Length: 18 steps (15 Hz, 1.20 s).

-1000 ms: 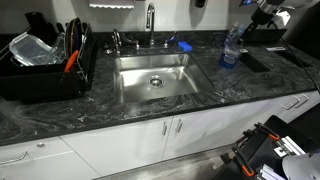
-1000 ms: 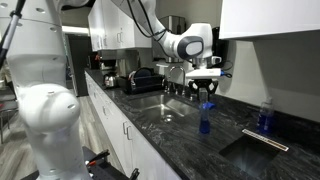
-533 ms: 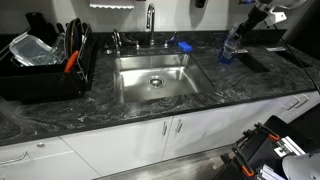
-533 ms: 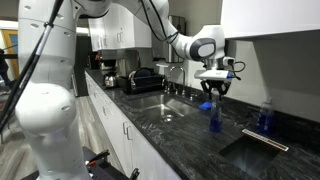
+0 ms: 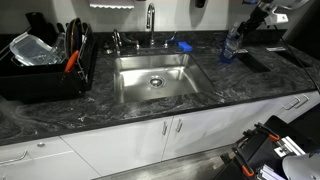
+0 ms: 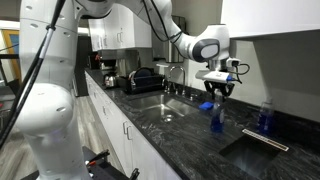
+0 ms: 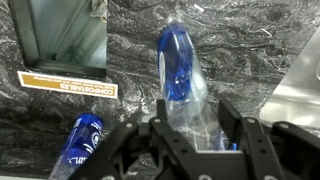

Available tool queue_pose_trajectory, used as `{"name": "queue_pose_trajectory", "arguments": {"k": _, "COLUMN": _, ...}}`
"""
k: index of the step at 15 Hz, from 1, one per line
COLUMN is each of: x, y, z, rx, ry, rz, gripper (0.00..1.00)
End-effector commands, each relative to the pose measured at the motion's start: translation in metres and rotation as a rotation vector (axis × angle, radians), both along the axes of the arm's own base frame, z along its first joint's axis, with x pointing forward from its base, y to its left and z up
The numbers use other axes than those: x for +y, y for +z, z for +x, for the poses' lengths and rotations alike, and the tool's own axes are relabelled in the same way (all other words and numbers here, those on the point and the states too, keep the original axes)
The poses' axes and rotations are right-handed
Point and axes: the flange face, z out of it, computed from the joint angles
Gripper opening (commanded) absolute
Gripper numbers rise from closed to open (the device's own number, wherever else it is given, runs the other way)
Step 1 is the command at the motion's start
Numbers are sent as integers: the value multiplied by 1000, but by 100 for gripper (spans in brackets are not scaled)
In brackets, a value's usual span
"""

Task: Move the detergent bottle backwards

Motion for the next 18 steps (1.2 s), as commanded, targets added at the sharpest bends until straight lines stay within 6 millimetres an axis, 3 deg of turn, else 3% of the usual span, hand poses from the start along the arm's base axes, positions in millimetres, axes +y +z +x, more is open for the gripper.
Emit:
{"name": "queue_pose_trajectory", "arguments": {"k": 1, "x": -7, "y": 4, "z": 17, "rx": -3, "ry": -13, "rz": 13, "gripper": 87}}
{"name": "queue_pose_trajectory", "arguments": {"k": 2, "x": -6, "y": 5, "z": 16, "rx": 0, "ry": -12, "rz": 16, "gripper": 95}}
{"name": "queue_pose_trajectory", "arguments": {"k": 4, "x": -2, "y": 8, "z": 12, "rx": 14, "ry": -4, "rz": 22, "gripper": 100}}
{"name": "queue_pose_trajectory", "arguments": {"k": 10, "x": 13, "y": 18, "z": -29, "rx": 170, "ry": 19, "rz": 49, "gripper": 100}}
{"name": "queue_pose_trajectory", "arguments": {"k": 18, "x": 31, "y": 69, "z": -85, "rx": 268, "ry": 93, "rz": 26, "gripper": 100}}
